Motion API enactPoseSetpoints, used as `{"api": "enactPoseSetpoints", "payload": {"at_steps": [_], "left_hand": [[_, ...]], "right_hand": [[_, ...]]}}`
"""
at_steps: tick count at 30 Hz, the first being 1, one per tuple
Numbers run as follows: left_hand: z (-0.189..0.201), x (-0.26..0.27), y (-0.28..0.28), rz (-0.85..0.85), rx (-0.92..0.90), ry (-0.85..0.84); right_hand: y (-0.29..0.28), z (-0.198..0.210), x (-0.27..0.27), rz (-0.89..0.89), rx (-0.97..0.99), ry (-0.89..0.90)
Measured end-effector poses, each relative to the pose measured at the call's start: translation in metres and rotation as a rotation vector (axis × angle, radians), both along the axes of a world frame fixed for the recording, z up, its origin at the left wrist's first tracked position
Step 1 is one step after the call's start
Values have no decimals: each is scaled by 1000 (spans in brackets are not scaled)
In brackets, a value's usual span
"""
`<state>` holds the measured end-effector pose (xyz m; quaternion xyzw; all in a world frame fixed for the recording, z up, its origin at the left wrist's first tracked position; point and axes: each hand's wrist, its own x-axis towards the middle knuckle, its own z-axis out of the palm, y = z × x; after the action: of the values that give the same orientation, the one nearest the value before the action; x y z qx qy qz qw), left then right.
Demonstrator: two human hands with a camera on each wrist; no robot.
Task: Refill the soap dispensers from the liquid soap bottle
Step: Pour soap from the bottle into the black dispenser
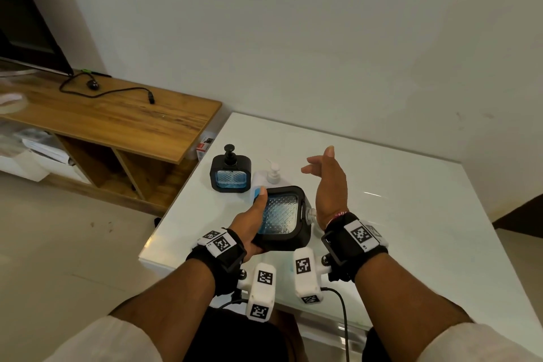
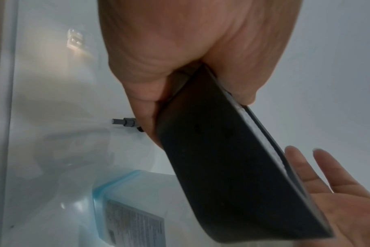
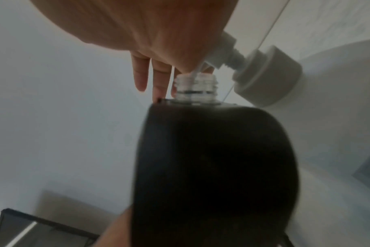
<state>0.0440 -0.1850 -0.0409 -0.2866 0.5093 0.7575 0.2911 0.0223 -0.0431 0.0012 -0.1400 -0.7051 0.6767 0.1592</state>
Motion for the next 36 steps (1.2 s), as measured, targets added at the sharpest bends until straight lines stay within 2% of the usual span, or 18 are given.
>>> {"api": "enactPoseSetpoints", "payload": {"at_steps": [3, 9, 15, 23, 28, 36], "left_hand": [[1, 0, 1, -8, 2, -7], [2, 2, 0, -5, -9, -9], [1, -1, -1, 2, -15, -27], [2, 2, -1, 2, -7, -20], [3, 2, 0, -1, 4, -18], [5, 5, 0, 1, 5, -4]], "right_hand": [[0, -2, 3, 34, 76, -18], [4, 3, -2, -13, -47, -18], [1, -2, 2, 10, 70, 2], [3, 2, 1, -22, 9, 28], [0, -5, 6, 36, 143, 18], [1, 2, 5, 18, 18, 33]]}}
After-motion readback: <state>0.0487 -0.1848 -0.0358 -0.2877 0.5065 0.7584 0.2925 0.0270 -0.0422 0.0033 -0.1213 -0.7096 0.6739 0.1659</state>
